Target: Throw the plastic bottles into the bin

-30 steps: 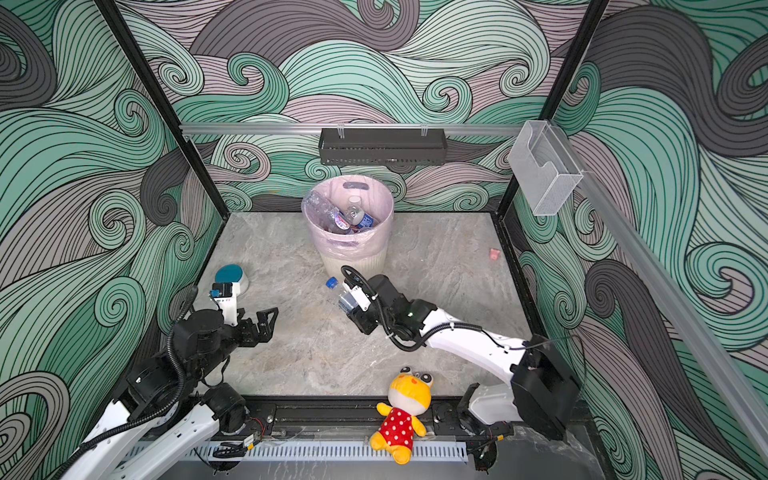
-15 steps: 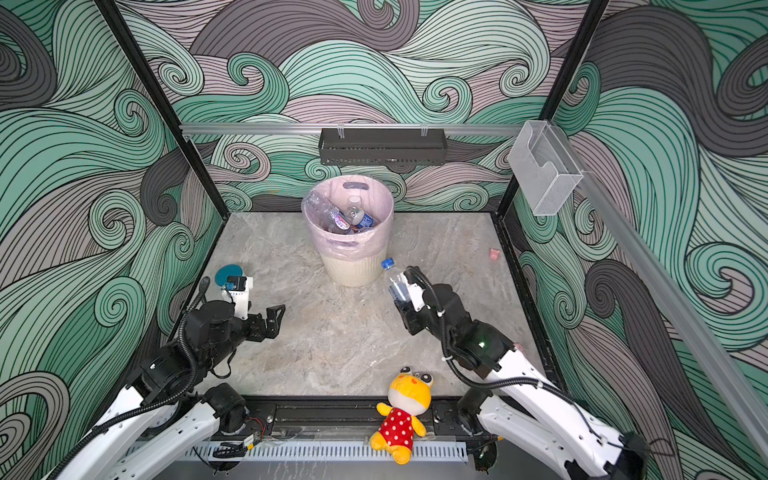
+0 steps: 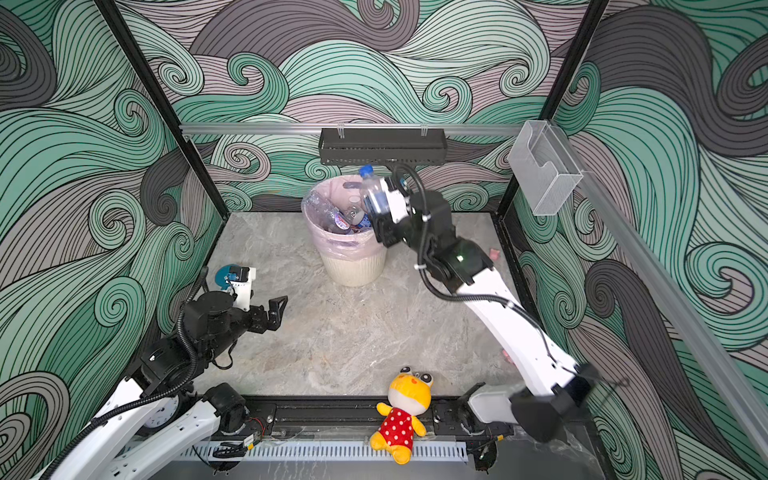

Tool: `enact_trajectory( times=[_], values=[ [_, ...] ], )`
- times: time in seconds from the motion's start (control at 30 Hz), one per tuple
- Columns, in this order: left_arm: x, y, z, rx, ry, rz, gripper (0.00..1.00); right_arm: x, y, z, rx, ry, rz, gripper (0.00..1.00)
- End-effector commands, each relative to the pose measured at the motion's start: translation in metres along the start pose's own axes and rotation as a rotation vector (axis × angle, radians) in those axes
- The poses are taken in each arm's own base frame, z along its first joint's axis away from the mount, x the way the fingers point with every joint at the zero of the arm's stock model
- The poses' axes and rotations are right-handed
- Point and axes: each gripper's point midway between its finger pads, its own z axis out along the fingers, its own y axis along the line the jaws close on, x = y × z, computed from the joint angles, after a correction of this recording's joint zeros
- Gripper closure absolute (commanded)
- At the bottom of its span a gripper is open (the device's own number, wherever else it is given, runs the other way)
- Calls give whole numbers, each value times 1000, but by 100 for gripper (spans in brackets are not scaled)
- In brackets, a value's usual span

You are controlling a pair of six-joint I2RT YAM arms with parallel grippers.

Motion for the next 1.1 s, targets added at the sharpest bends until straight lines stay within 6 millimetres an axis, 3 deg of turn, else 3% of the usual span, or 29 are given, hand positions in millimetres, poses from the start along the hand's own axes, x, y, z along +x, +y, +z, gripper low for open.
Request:
enact_trajectory(
  times=[0.0, 0.1, 0.3, 0.5, 0.53, 0.63, 0.77, 1.07],
  values=[
    [-26, -1, -9, -1, -66, 0, 1, 3, 5, 37, -49, 69, -30, 13],
    [-29, 4, -10, -31, -75, 19, 1, 5, 1, 34, -23, 41, -29, 1],
    [-44, 20, -2, -148, -118, 43, 1, 20, -13, -8, 36, 17, -32, 0],
    [-58, 44, 19, -317, -165, 37, 1, 65, -52, -47, 159, 68, 0, 0],
    [-59, 48, 23, -341, -176, 38, 1, 65, -60, -51, 181, 46, 8, 0],
    [-53, 67, 37, -435, -199, 38, 1, 95, -85, -62, 256, 71, 47, 0],
    [-31, 104, 54, -549, -181, -31, 1, 141, -118, -75, 372, 111, 88, 0],
    [12, 138, 87, -588, -146, 88, 1, 238, -177, -90, 545, 102, 204, 0]
  ],
)
